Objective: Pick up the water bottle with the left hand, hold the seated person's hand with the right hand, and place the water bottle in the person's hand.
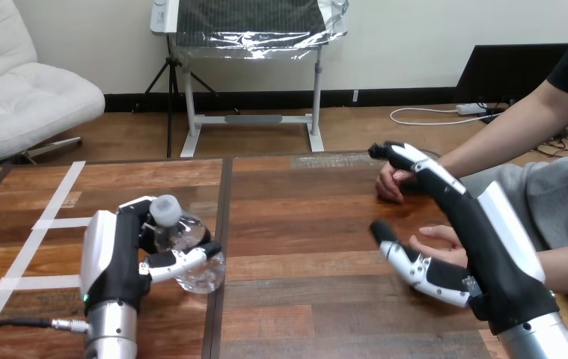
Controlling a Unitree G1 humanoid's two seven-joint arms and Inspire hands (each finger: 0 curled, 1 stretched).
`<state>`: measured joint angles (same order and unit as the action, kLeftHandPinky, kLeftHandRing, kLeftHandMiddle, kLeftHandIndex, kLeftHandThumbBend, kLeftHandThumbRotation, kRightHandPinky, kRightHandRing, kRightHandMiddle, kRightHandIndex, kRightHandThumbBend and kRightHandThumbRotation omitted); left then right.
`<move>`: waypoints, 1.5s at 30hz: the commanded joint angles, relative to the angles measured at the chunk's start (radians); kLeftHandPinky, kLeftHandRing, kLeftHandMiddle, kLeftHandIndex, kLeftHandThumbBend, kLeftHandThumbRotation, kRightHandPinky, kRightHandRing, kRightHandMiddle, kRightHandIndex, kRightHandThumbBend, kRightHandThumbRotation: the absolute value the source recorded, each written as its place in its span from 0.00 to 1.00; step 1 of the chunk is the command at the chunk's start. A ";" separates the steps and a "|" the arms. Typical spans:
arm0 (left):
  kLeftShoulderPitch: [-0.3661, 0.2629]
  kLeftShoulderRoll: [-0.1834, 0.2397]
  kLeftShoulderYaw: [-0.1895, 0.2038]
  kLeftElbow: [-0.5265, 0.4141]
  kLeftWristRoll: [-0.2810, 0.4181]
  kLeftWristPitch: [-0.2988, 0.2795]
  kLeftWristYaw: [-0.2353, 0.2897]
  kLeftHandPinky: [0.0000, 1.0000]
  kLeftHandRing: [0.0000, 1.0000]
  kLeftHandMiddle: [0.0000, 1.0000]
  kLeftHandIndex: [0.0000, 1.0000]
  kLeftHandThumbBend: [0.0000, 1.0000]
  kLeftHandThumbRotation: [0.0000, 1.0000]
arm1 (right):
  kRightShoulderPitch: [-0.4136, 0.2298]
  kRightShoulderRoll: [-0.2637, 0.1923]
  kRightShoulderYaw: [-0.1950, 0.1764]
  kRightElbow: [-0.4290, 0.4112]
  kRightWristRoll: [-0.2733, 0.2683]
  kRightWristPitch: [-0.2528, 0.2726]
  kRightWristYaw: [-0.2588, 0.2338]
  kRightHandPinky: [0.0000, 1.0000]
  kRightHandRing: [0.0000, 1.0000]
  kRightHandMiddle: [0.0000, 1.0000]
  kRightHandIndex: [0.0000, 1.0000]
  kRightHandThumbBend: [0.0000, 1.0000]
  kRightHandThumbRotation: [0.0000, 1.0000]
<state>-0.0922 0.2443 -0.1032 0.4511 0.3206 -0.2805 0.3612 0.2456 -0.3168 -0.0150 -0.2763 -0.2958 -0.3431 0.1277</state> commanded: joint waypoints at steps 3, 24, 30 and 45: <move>-0.048 -0.030 0.014 -0.419 -0.012 -0.079 -0.031 0.39 0.39 0.43 0.48 0.63 0.00 | -0.094 -0.153 -0.109 -0.107 -0.062 0.110 0.086 0.77 0.89 0.93 0.89 0.54 0.00; 0.039 -0.077 0.014 -0.564 0.002 -0.079 -0.079 0.38 0.39 0.43 0.48 0.64 0.00 | -0.128 -0.269 -0.174 -0.024 -0.032 0.142 0.116 0.88 0.92 0.93 0.89 0.71 0.00; 0.058 -0.084 0.012 -0.596 -0.009 -0.090 -0.102 0.38 0.39 0.43 0.48 0.64 0.00 | -0.129 -0.311 -0.177 -0.031 -0.090 0.210 0.127 0.88 0.93 0.94 0.90 0.72 0.00; 0.092 -0.094 0.005 -0.668 -0.026 -0.113 -0.149 0.39 0.39 0.44 0.48 0.62 0.00 | -0.147 -0.414 -0.167 -0.047 -0.219 0.298 0.191 0.86 0.93 0.94 0.91 0.76 0.00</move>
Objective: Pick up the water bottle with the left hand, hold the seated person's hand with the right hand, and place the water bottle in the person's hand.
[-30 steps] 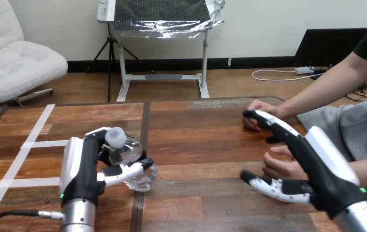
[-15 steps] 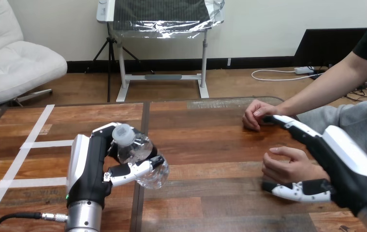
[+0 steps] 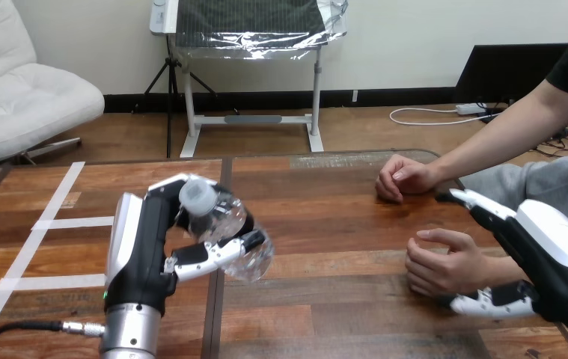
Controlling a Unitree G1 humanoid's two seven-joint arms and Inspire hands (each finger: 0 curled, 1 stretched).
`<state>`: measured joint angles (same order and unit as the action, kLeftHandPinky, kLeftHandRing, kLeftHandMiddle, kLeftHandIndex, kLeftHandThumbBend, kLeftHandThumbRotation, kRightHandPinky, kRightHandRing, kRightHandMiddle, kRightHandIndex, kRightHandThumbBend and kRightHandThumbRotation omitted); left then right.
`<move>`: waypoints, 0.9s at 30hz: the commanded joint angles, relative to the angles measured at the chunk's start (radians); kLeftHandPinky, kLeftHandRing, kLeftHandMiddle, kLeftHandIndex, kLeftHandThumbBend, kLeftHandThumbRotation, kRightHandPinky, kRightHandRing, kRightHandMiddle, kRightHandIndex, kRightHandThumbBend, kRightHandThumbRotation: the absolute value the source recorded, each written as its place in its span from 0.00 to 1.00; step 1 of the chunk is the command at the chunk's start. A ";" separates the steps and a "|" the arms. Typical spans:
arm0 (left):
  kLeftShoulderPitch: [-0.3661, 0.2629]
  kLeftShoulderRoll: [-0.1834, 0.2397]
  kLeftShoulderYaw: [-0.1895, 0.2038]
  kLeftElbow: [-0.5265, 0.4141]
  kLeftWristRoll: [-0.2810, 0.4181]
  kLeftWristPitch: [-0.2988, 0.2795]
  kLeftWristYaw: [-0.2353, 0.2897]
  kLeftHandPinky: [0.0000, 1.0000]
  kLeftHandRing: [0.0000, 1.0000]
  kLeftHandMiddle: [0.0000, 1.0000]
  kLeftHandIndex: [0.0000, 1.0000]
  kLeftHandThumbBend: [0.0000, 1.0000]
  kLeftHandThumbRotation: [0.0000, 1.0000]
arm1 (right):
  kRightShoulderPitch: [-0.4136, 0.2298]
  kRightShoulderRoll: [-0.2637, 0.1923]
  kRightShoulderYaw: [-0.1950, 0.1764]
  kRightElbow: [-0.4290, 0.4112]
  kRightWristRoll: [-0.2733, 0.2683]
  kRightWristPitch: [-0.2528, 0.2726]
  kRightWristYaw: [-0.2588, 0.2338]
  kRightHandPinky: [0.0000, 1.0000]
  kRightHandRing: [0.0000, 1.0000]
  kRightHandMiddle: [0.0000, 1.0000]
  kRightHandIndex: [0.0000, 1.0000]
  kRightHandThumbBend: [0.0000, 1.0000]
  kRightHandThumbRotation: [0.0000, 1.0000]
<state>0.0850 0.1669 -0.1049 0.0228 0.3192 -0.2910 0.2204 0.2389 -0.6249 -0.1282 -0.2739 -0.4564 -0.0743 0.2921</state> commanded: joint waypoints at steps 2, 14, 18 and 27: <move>-0.081 -0.019 0.007 -0.248 -0.018 -0.106 -0.009 0.39 0.40 0.44 0.48 0.62 0.00 | -0.147 -0.117 -0.049 -0.046 -0.073 0.038 0.033 0.86 0.93 0.94 0.91 0.77 0.00; -0.053 -0.038 0.000 -0.300 -0.020 -0.107 -0.038 0.39 0.40 0.44 0.48 0.62 0.00 | -0.207 -0.193 -0.005 0.005 -0.193 0.075 0.083 0.93 0.95 0.95 0.90 0.77 0.02; -0.043 -0.045 -0.001 -0.313 -0.011 -0.107 -0.041 0.39 0.41 0.44 0.47 0.63 0.00 | -0.229 -0.210 0.008 0.018 -0.221 0.091 0.114 0.95 0.97 0.96 0.91 0.76 0.05; -0.026 -0.056 -0.002 -0.335 0.004 -0.123 -0.044 0.38 0.41 0.45 0.47 0.64 0.00 | -0.289 -0.245 0.043 0.055 -0.258 0.122 0.203 0.97 0.98 0.96 0.92 0.75 0.08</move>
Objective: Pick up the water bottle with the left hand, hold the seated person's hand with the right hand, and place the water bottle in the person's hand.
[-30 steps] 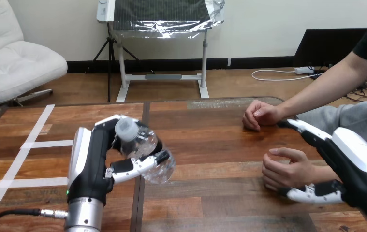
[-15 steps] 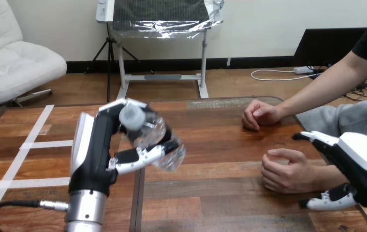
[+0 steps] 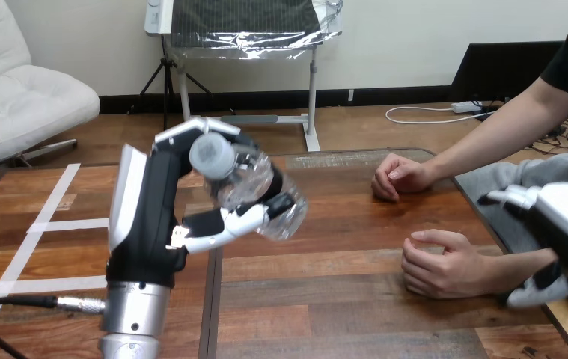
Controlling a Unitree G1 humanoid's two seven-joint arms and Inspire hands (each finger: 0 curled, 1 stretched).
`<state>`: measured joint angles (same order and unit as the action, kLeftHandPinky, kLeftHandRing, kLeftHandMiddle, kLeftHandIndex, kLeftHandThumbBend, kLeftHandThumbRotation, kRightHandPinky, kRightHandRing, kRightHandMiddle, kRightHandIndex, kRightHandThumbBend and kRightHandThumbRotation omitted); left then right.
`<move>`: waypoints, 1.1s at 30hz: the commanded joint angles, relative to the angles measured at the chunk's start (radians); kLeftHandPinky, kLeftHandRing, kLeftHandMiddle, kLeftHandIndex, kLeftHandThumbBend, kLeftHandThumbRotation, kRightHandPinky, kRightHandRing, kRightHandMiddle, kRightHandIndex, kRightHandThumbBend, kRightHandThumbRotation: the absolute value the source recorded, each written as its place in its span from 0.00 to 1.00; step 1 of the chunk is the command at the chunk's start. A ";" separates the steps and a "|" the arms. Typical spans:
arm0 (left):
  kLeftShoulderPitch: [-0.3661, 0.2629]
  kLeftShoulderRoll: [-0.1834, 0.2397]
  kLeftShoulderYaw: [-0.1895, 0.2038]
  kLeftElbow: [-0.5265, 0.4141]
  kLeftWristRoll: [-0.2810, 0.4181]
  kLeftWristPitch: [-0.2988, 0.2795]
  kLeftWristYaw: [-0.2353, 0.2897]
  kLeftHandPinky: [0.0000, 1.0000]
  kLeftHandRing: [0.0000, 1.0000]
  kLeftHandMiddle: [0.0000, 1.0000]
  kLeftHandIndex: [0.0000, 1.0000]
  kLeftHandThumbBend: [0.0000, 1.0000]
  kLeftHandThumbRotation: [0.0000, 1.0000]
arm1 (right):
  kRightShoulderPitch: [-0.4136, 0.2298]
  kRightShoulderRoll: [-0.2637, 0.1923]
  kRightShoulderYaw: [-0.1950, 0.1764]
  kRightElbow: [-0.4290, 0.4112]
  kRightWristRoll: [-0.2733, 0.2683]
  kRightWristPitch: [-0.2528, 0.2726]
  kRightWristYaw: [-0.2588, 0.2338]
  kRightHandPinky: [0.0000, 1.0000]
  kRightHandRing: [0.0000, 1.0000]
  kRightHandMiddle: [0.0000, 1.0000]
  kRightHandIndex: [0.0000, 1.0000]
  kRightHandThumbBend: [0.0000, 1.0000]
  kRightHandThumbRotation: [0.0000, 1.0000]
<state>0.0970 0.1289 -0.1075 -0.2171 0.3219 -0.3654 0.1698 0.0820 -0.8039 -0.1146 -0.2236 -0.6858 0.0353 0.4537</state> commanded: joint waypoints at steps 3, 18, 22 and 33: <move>-0.033 -0.022 0.000 -0.099 -0.010 -0.056 0.000 0.38 0.41 0.45 0.47 0.64 0.00 | -0.154 -0.082 0.046 0.022 -0.050 0.019 0.074 0.97 0.98 0.96 0.92 0.75 0.10; -0.016 -0.040 0.005 -0.108 -0.009 -0.086 -0.009 0.38 0.41 0.45 0.47 0.65 0.00 | -0.276 -0.111 0.137 0.135 -0.107 0.019 0.158 0.95 0.95 0.94 0.91 0.75 0.09; -0.011 -0.046 0.005 -0.112 -0.006 -0.087 -0.008 0.38 0.40 0.45 0.47 0.65 0.00 | -0.308 -0.113 0.164 0.163 -0.129 0.023 0.183 0.95 0.96 0.94 0.91 0.75 0.09; -0.007 -0.047 0.006 -0.112 -0.006 -0.094 -0.010 0.36 0.39 0.45 0.46 0.65 0.00 | -0.375 -0.114 0.223 0.231 -0.160 0.011 0.224 0.93 0.95 0.94 0.91 0.74 0.10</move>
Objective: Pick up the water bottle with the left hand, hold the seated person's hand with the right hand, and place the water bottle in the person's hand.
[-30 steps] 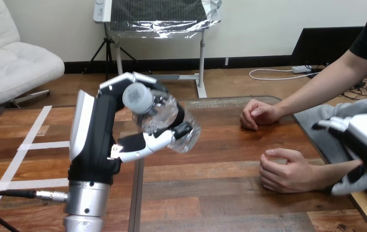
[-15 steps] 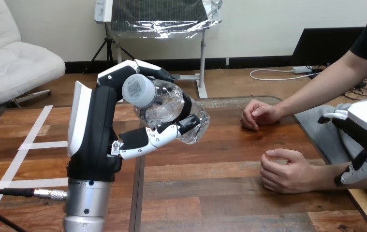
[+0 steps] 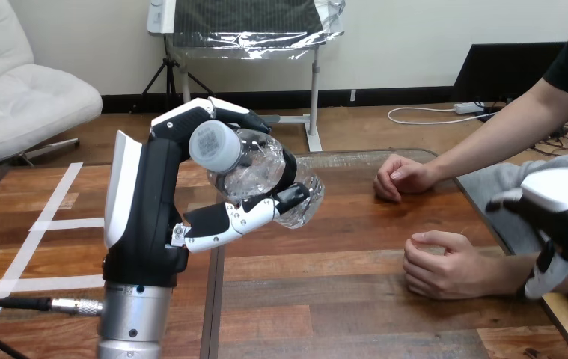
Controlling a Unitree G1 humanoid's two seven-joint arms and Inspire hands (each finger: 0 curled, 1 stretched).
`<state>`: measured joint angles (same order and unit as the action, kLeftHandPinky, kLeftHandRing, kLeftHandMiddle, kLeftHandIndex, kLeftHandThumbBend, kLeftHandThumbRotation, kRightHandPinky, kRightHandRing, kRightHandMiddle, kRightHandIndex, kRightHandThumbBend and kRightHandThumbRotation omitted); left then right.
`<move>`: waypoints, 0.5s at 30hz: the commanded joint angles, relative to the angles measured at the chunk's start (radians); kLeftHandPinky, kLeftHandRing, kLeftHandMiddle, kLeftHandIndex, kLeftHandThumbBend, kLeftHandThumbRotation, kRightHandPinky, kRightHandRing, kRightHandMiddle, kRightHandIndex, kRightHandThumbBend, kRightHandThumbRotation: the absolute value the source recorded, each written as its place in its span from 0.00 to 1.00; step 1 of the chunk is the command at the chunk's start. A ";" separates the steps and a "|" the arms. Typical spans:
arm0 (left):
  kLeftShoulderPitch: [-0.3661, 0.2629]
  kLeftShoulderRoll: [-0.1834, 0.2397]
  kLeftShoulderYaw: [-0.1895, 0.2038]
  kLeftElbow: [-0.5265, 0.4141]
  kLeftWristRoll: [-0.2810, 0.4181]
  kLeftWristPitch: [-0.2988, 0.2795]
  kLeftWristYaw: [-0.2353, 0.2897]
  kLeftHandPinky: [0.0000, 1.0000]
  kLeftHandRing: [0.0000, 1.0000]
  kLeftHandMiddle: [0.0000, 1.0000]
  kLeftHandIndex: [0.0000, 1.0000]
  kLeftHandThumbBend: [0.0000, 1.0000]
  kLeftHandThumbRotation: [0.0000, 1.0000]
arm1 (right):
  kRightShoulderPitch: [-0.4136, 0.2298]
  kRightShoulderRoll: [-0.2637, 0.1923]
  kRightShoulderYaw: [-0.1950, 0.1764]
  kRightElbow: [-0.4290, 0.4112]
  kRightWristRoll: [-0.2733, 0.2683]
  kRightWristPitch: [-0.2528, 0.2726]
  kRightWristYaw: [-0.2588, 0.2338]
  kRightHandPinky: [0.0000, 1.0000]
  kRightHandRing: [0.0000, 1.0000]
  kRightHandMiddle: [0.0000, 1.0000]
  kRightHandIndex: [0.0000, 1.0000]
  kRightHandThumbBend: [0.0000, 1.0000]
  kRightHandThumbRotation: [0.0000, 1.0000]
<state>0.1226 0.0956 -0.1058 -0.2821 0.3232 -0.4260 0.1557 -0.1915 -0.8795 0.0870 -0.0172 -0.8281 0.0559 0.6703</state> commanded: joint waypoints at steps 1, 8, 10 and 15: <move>-0.032 -0.015 0.004 -0.048 -0.010 -0.032 0.002 0.36 0.39 0.45 0.46 0.65 0.00 | -0.109 -0.037 0.029 0.037 -0.018 -0.014 0.009 0.93 0.95 0.94 0.91 0.74 0.10; -0.028 -0.018 0.004 -0.049 -0.017 -0.032 0.001 0.36 0.39 0.45 0.47 0.65 0.00 | -0.150 -0.032 0.071 0.104 -0.021 -0.052 0.006 0.91 0.93 0.94 0.90 0.74 0.09; -0.027 -0.019 0.004 -0.048 -0.017 -0.034 0.002 0.36 0.39 0.45 0.47 0.65 0.00 | -0.162 -0.031 0.081 0.125 -0.018 -0.065 0.007 0.90 0.93 0.94 0.89 0.74 0.09; -0.027 -0.020 0.005 -0.045 -0.021 -0.039 0.001 0.36 0.39 0.45 0.47 0.65 0.00 | -0.183 -0.030 0.098 0.163 -0.014 -0.090 0.004 0.89 0.93 0.93 0.89 0.75 0.11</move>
<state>0.1241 0.0931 -0.1052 -0.2821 0.3208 -0.4272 0.1501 -0.2660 -0.8795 0.1680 0.1145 -0.8362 -0.0120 0.6831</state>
